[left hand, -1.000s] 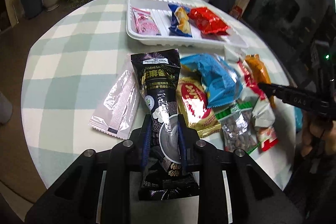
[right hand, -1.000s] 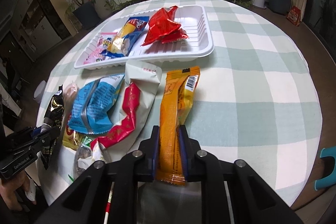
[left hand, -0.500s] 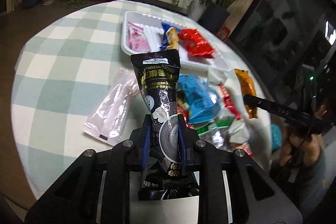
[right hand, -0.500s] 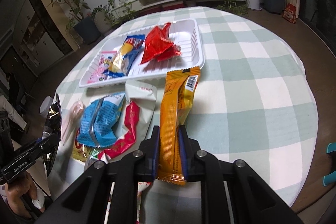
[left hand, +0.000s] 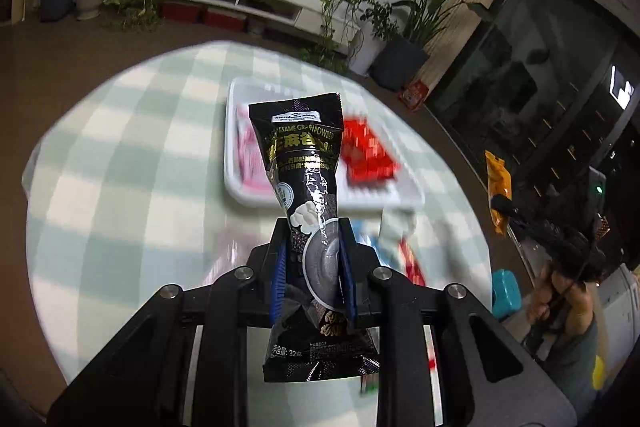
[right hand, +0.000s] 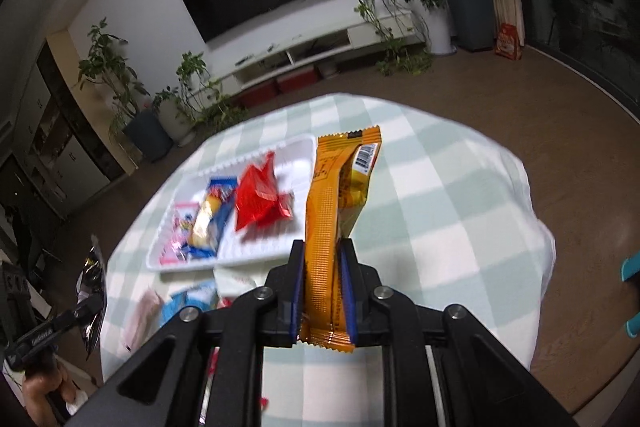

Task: Organize snacks
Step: 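Carry the black pack and orange bar into the white tray and release both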

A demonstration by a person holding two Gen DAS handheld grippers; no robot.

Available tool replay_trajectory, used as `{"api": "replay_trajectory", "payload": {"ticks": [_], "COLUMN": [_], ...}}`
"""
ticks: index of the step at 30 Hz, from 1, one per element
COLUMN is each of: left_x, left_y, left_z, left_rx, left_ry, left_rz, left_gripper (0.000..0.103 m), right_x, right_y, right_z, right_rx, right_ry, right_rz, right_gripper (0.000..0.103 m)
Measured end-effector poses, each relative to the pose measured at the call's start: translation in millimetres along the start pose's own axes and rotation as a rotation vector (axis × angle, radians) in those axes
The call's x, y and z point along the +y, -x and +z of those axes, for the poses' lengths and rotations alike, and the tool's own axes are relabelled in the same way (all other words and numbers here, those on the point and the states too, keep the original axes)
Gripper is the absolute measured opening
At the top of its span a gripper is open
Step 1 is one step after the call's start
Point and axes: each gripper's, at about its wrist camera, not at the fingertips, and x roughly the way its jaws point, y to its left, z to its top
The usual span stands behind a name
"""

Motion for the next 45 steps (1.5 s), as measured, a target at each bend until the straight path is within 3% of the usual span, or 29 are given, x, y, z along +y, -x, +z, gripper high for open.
{"api": "replay_trajectory", "payload": {"ticks": [8, 12, 16, 22, 33, 45], "left_x": [-7.2, -0.5, 12.4, 18.9, 22.2, 23.1], "left_y": [-53.4, -95.6, -129.0, -155.2, -181.4, -195.3], "left_z": [81.4, 96.3, 95.5, 90.8, 76.6, 72.4], "left_rx": [-0.006, 0.04, 0.074, 0.107, 0.156, 0.165], "left_ry": [-0.043, -0.059, -0.057, -0.082, -0.102, -0.112], "left_rz": [0.007, 0.027, 0.046, 0.07, 0.097, 0.112], "left_gripper": [0.021, 0.021, 0.021, 0.021, 0.021, 0.023], "right_x": [55.0, 77.1, 83.5, 77.6, 68.8, 66.2], "right_y": [-17.9, -51.5, -103.8, -153.5, -172.9, -175.5], "right_z": [57.2, 84.8, 82.8, 52.6, 31.6, 29.1], "right_rx": [-0.054, -0.042, 0.06, 0.156, 0.213, 0.203], "right_ry": [0.144, 0.239, 0.292, 0.391, 0.416, 0.416], "right_rz": [0.067, 0.037, 0.009, -0.115, -0.108, -0.084], "right_gripper": [0.018, 0.018, 0.018, 0.018, 0.018, 0.021]}}
